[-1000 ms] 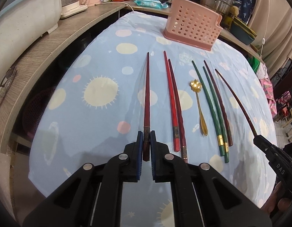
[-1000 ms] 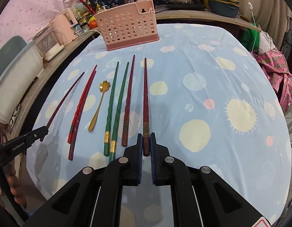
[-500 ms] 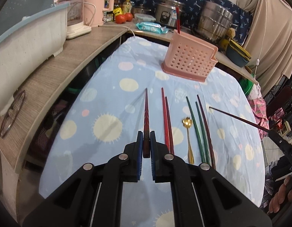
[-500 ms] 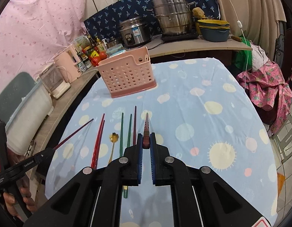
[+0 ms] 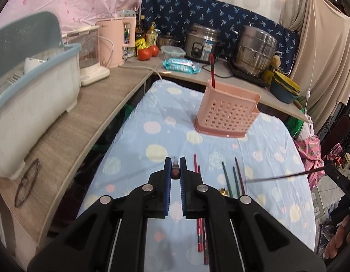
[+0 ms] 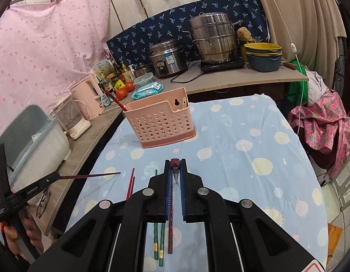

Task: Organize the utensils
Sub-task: 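Lift both dark-red chopsticks and carry them to the pink holder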

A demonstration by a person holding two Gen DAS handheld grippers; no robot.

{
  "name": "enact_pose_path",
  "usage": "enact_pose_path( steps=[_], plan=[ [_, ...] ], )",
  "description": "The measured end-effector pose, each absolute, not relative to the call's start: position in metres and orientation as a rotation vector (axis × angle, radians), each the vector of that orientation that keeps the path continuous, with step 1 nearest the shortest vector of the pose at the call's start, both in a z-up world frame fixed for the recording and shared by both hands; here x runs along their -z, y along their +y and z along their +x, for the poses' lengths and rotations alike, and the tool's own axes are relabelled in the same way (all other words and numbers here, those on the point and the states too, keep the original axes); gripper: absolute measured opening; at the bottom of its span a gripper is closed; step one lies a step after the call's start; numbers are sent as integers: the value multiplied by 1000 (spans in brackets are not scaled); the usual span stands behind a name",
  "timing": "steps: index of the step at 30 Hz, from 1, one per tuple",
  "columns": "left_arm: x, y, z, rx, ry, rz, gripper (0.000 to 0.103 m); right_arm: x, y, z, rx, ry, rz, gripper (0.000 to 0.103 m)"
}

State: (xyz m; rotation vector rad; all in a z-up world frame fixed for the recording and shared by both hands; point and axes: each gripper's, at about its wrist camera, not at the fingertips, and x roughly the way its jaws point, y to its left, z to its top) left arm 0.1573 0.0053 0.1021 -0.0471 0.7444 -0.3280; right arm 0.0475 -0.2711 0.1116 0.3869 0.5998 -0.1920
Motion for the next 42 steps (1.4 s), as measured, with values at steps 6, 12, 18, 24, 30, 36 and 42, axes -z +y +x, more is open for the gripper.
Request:
enact_pose_path(
  steps=[6,12,18,24,30,36,42],
  plan=[
    [-125,-1,176,334,696,-76,7,-122,-279,58,191,578,400,7],
    [-150,-12,192,345,640,-78,7,-135,-287,65,205,540,392,7],
    [-178,-27,206,380,587,-89,7,-150,-304,78,210,499,421,7],
    [-218,-51,219,429,498,-111,7,-184,-320,100,197,414,435,7],
    [-256,-78,242,451,425,-142,7,-217,-333,135,192,335,447,7],
    [-276,-99,270,446,349,-142,7,-232,-339,178,184,308,426,7],
    [-256,-118,311,422,404,-137,7,-222,-344,218,178,333,439,7]
  ],
)
